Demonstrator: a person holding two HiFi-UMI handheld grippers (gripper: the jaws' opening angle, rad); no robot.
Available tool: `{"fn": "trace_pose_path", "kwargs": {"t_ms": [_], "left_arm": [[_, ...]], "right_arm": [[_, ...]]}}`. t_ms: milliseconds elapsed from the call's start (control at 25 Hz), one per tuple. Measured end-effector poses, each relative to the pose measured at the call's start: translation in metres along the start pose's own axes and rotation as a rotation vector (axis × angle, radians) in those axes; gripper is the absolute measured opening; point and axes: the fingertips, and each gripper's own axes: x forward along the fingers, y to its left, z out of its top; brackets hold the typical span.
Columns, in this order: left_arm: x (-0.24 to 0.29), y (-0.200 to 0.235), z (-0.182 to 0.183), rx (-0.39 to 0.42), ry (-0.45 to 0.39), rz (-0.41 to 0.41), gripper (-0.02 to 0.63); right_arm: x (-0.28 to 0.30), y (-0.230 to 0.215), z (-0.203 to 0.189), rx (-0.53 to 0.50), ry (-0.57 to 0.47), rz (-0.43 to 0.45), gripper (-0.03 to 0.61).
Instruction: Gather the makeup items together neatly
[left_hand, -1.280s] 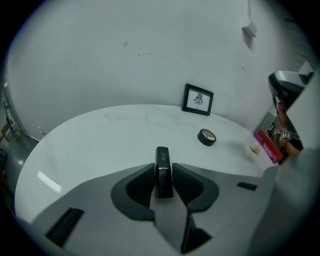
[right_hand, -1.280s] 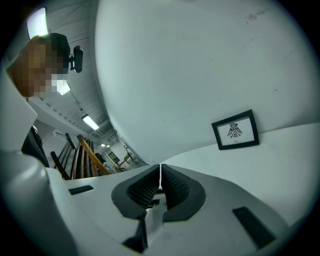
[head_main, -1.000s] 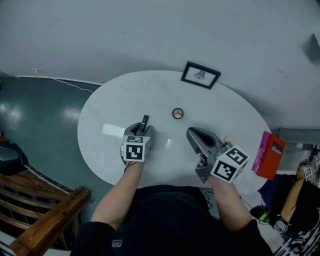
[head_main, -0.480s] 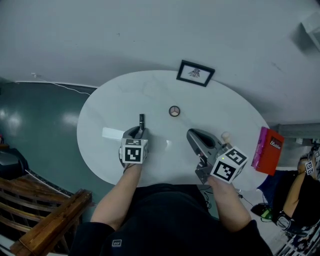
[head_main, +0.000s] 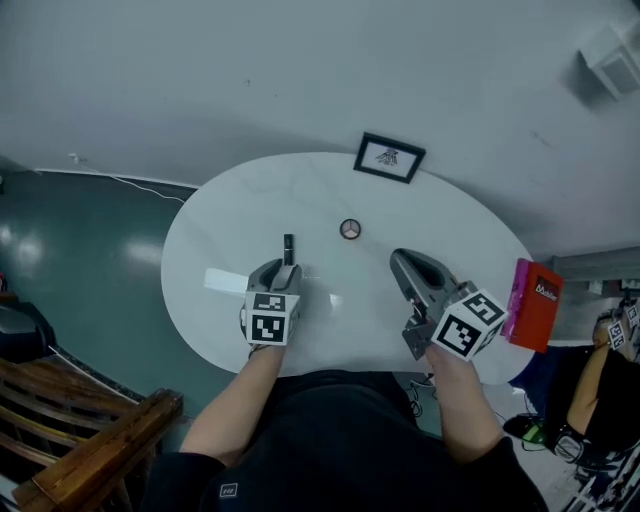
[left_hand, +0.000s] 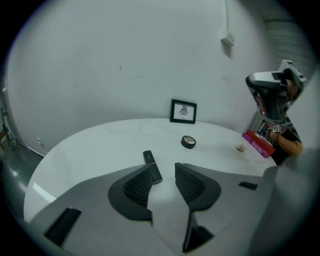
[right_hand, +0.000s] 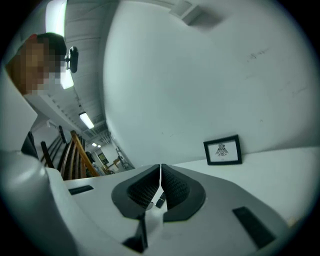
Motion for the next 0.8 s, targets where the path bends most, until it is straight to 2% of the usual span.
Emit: {"fn": "trace_pose_path", "kwargs": {"t_ms": [120,360,600,800], "left_arm": [[-0.031,0.0,0.018,0.019,-0.095,-0.013,0.115],[-0.092,0.007,0.05,0.042,-0.264,-0.076,0.037],[-0.147,0.014,0.085,0.062,-0.408,-0.099,0.023],[-0.148,0.014,0.115,0.027,-0.488,-0.118,0.02]], "right_arm": [[0.003,0.019,0.015,-0.131,-0.006,0.0,0.037],[0.013,0.058,0.027,-0.254,-0.021,0.045,0.037],[0.017,0.076,0.031,-0.343,-0.052,0.002,0.037],[0.038,0.063,0.018,-0.381,-0.031,0.022,0.038]]}}
